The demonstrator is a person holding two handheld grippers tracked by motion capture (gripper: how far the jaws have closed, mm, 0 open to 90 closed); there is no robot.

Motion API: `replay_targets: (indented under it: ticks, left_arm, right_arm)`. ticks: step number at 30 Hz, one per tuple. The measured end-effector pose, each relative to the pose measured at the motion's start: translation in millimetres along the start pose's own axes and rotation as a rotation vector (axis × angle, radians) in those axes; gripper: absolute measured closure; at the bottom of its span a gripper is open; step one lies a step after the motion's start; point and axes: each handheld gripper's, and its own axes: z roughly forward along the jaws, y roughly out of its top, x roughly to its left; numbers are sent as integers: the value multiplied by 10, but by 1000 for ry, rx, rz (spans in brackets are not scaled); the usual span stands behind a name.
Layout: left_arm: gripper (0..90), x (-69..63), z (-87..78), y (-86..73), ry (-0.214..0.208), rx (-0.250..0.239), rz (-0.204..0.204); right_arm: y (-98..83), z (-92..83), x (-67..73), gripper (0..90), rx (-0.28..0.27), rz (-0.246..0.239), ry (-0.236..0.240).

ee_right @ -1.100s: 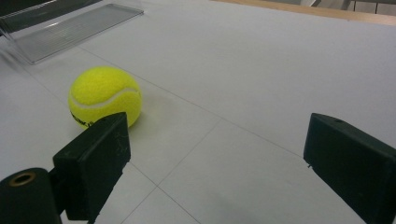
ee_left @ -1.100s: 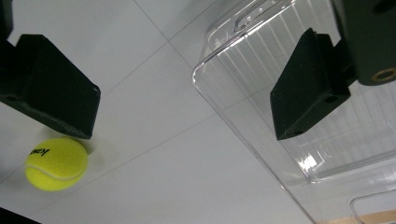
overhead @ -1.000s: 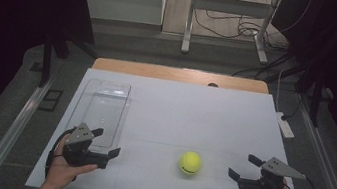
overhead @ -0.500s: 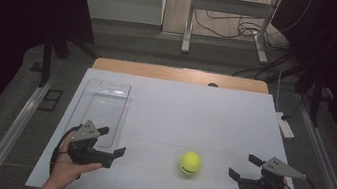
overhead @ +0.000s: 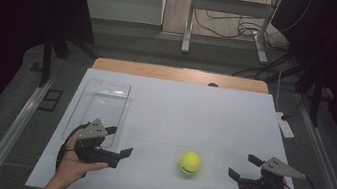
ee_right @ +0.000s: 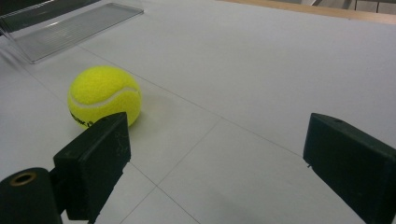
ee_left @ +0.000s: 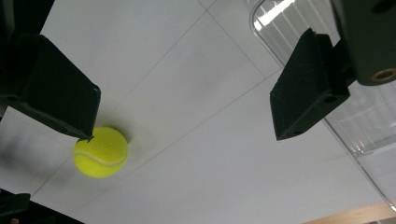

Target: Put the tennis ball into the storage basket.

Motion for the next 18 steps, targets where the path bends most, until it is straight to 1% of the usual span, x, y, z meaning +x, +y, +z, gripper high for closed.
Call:
replay_targets:
  ticks: [11, 18]
  left_arm:
    - [97, -55, 117, 80, -33, 23, 28]
    - [97, -85, 169, 108, -45, 31, 35]
  right_arm:
    - [-5, 8, -3, 76, 5, -4, 0]
    - [-5, 9, -3, 76, 6, -6, 2]
